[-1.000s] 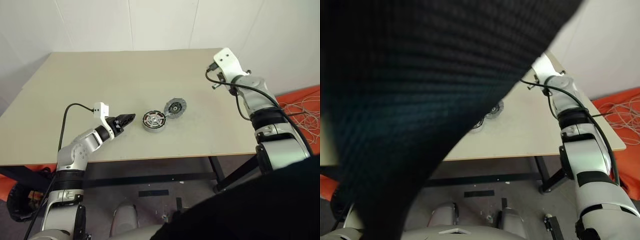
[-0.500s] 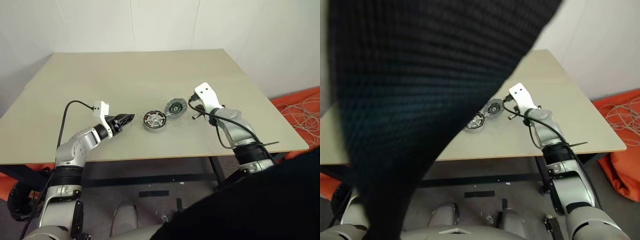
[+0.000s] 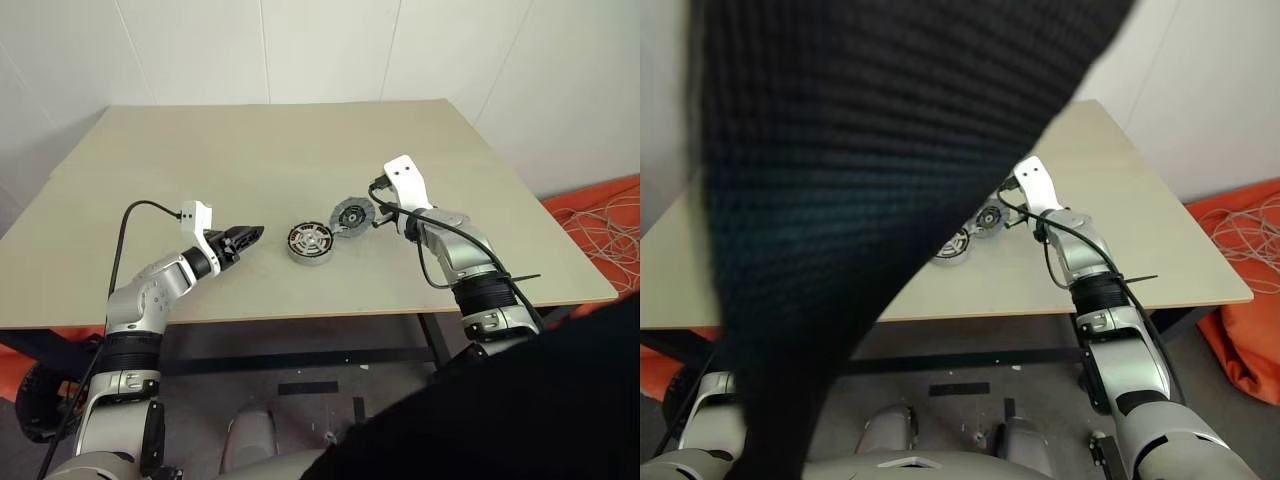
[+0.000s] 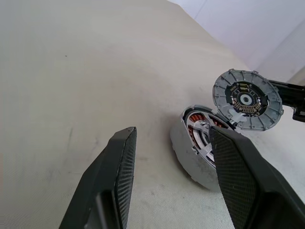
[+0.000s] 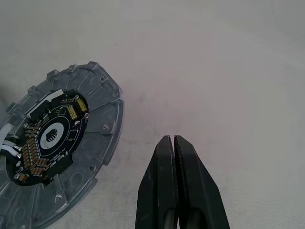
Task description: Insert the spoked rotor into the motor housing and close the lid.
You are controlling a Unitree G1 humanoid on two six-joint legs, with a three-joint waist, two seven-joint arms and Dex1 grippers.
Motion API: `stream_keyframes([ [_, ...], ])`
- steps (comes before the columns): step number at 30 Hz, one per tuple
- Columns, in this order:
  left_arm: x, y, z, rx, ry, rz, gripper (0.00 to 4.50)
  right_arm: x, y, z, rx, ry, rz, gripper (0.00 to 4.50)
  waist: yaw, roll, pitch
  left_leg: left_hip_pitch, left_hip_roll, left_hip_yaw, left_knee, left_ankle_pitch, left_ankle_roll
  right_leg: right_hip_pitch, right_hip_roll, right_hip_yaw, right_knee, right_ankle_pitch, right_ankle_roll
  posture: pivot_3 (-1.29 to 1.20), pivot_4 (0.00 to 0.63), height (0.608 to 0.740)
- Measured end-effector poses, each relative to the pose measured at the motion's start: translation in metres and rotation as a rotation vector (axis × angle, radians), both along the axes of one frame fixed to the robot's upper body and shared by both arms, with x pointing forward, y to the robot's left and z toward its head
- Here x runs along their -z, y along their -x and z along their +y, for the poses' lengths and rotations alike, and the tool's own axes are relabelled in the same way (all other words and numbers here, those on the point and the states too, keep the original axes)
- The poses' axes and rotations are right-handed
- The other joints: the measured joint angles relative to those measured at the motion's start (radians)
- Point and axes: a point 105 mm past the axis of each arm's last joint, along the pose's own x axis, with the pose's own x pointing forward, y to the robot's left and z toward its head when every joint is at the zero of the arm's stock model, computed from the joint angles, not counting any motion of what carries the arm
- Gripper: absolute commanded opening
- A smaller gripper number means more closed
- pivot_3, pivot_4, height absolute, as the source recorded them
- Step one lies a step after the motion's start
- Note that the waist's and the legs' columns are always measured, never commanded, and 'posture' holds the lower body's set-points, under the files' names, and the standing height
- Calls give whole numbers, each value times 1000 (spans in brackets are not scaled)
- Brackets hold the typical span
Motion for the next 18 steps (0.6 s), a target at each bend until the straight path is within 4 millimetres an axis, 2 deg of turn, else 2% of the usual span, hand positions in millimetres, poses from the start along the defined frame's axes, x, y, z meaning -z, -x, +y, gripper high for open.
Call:
stream_keyframes([
  [2,0,0,0,-2,-1,0,2549,3,3,2,-8,-23,25,93,0,0,0,0,0,0,0,0,0,0,0,0,0,0,0,0,0,740],
  [4,0,0,0,-4,-1,-1,2549,3,7,14,-31,-72,49,93,-1,0,0,0,0,0,0,0,0,0,0,0,0,0,0,0,0,740],
  [7,0,-1,0,-4,1,-3,2549,-14,16,46,-111,-162,40,93,-9,0,0,0,0,0,-1,0,0,-1,2,0,0,0,0,0,0,740],
  [13,5,-1,3,-15,0,14,2549,-38,39,98,-275,-224,22,93,-6,0,0,0,0,0,-2,0,0,-1,1,0,-1,0,0,0,0,740],
  [15,6,-1,3,-18,-2,20,2549,-40,45,105,-308,-225,24,93,-4,0,0,0,1,-1,-2,0,0,0,1,0,-1,0,0,0,0,740],
  [18,6,-2,8,-32,-10,13,2549,-31,50,109,-322,-220,54,93,1,0,0,1,1,-1,-2,1,-1,0,0,0,-1,0,1,0,0,740],
])
